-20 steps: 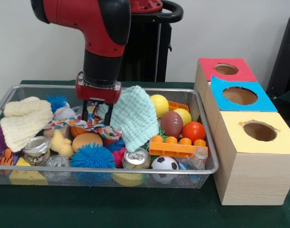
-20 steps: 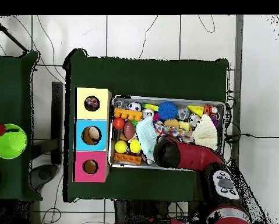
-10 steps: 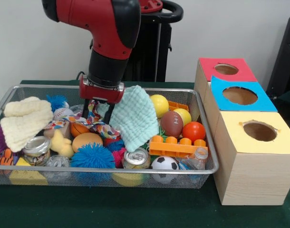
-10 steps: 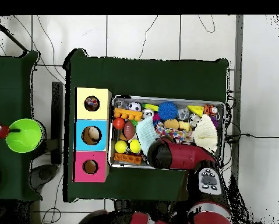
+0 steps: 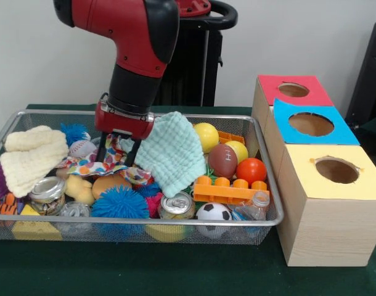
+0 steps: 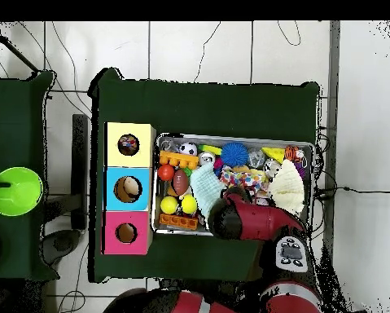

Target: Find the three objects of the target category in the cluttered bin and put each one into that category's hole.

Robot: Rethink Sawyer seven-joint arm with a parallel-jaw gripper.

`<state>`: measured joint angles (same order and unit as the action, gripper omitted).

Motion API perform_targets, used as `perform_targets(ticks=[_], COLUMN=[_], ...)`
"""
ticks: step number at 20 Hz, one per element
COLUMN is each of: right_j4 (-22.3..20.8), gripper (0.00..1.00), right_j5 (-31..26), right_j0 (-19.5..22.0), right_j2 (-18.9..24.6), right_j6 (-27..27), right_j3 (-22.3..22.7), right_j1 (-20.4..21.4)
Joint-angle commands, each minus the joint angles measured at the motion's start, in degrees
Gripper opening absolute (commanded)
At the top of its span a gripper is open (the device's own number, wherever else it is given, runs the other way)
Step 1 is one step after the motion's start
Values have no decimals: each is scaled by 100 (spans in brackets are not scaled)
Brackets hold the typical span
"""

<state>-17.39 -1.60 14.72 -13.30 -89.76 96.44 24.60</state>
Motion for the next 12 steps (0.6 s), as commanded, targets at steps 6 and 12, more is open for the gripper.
perform_targets(ticks=[6,12], right_j4=[142,94], gripper=[100,100], right_j5=[553,298], right_j0=[320,355], right_j2=[167,268], right_j6=[-1073,-929], right_j3=[29,10], right_j1=[-328,-340])
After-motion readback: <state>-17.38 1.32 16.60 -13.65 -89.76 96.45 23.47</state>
